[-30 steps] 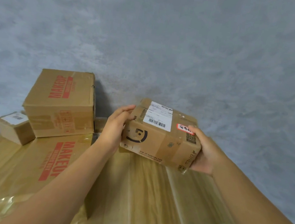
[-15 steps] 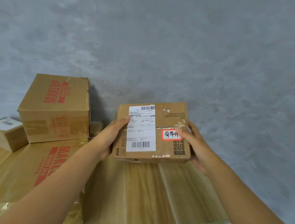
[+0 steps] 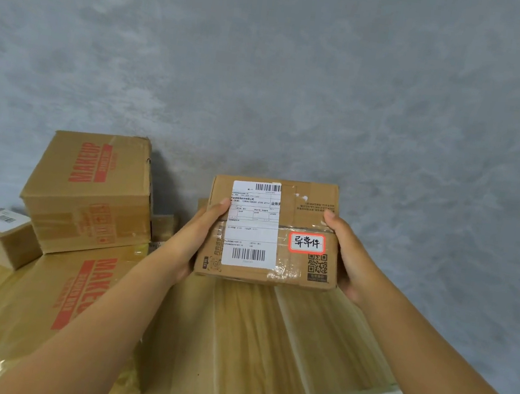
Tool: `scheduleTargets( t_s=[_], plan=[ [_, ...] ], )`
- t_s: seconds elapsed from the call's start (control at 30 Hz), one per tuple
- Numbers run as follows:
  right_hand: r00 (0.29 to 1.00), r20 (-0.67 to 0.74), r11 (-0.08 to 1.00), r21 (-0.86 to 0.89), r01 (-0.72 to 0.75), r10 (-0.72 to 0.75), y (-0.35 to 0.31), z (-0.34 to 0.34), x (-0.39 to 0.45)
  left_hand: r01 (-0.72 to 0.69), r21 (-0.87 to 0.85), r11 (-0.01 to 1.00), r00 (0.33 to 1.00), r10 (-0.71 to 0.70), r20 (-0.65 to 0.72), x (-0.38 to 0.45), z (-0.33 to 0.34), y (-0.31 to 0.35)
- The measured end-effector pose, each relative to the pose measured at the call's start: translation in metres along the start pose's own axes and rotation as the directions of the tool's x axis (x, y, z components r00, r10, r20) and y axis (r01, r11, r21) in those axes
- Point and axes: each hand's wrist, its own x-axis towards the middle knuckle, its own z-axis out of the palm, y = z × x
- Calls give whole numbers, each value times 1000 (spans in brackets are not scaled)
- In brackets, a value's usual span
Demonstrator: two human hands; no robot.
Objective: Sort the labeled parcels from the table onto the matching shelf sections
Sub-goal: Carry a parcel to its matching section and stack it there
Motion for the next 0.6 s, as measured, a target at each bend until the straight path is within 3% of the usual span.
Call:
scheduleTargets(
  t_s=[0.2,0.37,0.6],
  plan=[
    [997,-69,996,71,45,-40,7,-18,-15,-29,0,1000,997,29,78,0,24,-10],
    [973,-230,991,122,60,-30,16,-48,-63,-28,20,999,981,24,191,-4,64,-25],
    [832,-554,981,165,100,8,39,-106,-197,70,69,995,884,-94,458,-30,170,-63]
  ],
)
